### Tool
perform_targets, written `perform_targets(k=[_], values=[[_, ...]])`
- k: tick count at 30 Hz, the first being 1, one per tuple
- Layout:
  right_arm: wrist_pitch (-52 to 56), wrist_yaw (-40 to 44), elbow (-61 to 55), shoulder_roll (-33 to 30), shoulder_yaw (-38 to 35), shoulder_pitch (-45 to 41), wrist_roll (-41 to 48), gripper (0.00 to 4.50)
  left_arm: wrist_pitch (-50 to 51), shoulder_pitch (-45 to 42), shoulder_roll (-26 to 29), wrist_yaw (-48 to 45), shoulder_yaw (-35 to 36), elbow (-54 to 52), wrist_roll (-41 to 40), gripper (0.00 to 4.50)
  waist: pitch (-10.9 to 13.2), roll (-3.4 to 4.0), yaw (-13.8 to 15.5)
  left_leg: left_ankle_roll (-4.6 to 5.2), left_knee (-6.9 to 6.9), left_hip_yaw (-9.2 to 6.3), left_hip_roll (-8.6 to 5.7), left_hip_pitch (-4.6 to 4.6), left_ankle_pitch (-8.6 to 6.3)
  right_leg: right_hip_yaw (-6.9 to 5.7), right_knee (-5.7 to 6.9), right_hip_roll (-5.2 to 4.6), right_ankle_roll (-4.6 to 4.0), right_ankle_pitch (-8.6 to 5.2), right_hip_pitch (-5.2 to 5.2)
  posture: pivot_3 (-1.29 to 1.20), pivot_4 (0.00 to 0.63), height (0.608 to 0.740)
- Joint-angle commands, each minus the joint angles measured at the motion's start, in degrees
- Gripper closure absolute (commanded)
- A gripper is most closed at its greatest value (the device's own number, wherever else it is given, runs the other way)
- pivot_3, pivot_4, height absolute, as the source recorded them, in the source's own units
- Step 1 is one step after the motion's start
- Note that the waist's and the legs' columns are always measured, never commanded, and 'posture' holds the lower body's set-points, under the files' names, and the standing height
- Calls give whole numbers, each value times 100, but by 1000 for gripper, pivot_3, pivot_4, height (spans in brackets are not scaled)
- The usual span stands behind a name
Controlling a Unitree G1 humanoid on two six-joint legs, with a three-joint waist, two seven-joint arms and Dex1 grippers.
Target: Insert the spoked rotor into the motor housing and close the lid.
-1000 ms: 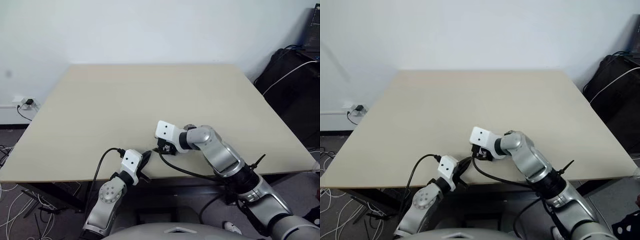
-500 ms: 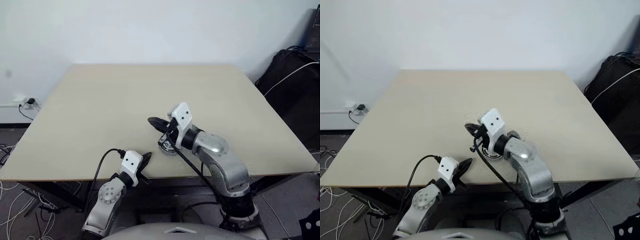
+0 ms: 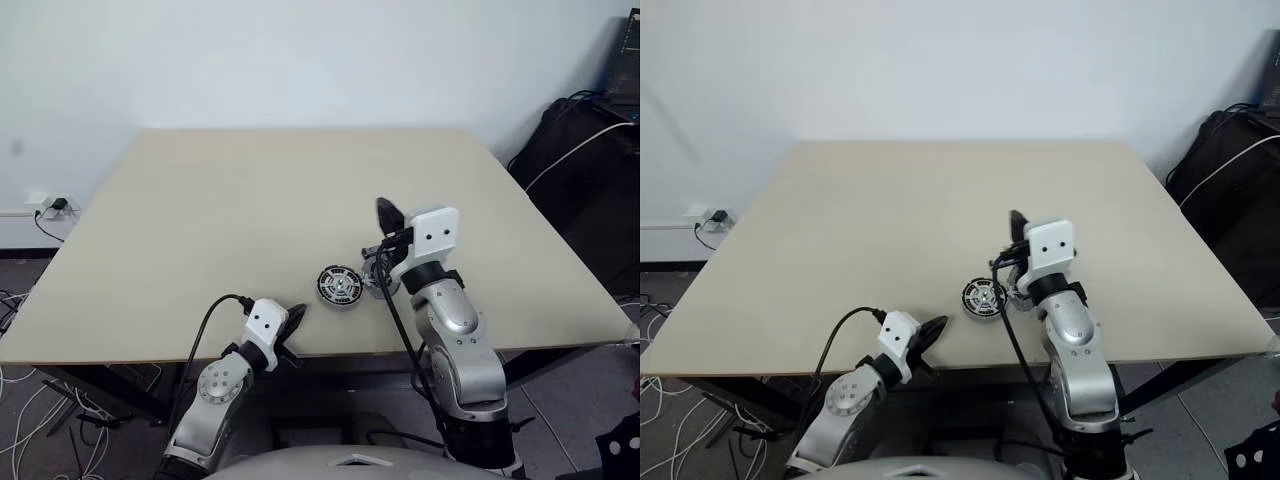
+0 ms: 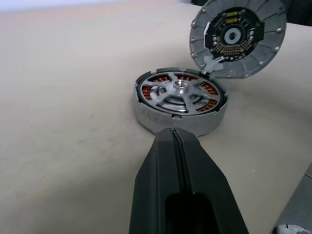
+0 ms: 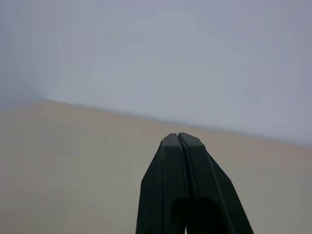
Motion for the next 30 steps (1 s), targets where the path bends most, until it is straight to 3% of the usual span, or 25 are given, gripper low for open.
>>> perform_targets(k=[1, 9, 18, 30], values=[[140, -693, 504, -280, -244, -104, -755, 4462, -22, -95, -27, -32, -27, -59, -15, 4500, 0, 1, 1, 0, 0, 1, 0, 0, 0, 1, 0, 0, -12, 7, 0, 0, 0, 740], [938, -985, 1085, -595, -380, 62, -1276, 4462, -13, -35, -28, 22, -7, -95, -2, 4500, -1, 8, -20, 1, -10, 5, 0, 0, 0, 11, -1, 3, -16, 7, -7, 0, 0, 740], [2300, 431, 548, -919, 43, 231, -781, 4462, -11, -26, -14, 22, 7, -98, -2, 4500, -1, 8, -28, 4, -10, 5, 5, 4, -1, 14, -2, 2, -10, 3, -5, 0, 0, 740], [2963, 1281, -50, -1051, 243, 44, -2, 4462, -14, -15, -12, 27, 16, -70, -2, 4500, -1, 6, -16, 5, -10, 5, 4, 4, -2, 13, -2, 2, 5, -5, -6, 0, 0, 740]])
